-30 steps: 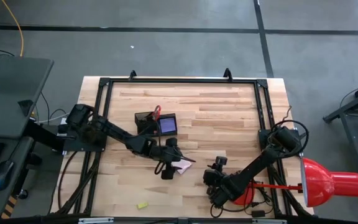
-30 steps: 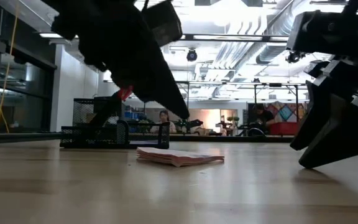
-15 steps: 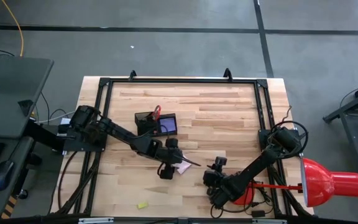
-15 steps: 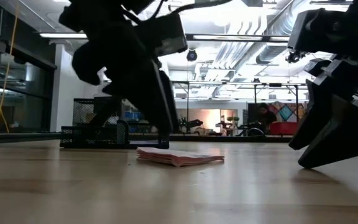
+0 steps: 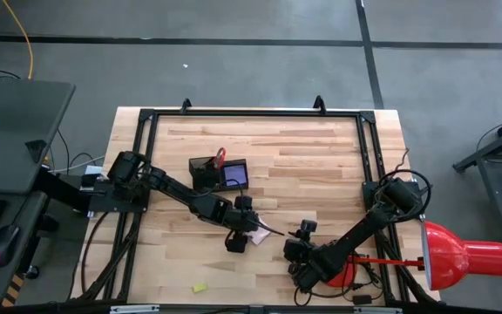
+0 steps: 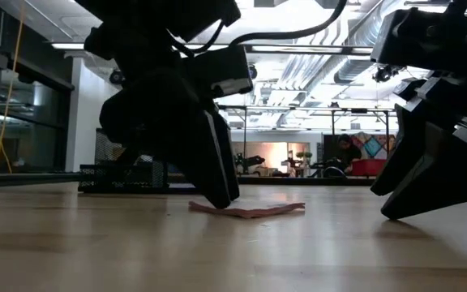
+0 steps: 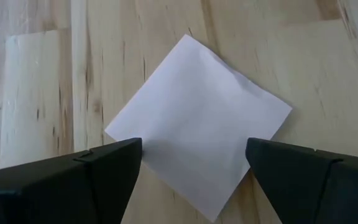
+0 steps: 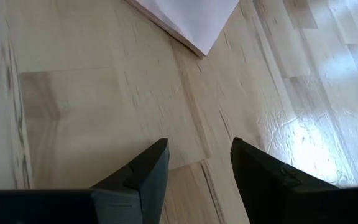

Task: Pick and place office supplies into organizer
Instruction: Put the pink sticky note into the desk organizer

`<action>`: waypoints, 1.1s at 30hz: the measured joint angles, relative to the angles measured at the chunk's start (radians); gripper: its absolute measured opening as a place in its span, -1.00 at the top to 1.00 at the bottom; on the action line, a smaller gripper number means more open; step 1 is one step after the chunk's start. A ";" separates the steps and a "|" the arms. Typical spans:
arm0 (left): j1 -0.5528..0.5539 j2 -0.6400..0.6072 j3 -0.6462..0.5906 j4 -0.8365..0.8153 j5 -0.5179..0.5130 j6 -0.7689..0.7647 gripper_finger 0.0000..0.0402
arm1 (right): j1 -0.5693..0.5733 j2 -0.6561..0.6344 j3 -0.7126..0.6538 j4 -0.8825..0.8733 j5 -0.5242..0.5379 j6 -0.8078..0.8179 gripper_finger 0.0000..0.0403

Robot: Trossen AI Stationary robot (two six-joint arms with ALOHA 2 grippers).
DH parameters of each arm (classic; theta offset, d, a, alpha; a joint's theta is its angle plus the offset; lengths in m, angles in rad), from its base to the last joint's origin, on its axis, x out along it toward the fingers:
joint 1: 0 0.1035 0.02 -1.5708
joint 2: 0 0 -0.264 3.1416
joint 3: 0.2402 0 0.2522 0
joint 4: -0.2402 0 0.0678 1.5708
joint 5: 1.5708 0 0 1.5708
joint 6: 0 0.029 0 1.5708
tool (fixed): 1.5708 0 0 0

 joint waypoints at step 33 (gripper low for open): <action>0.000 0.045 0.021 0.043 0.057 -0.090 0.99 | 0.001 0.000 -0.001 0.034 0.025 -0.026 0.16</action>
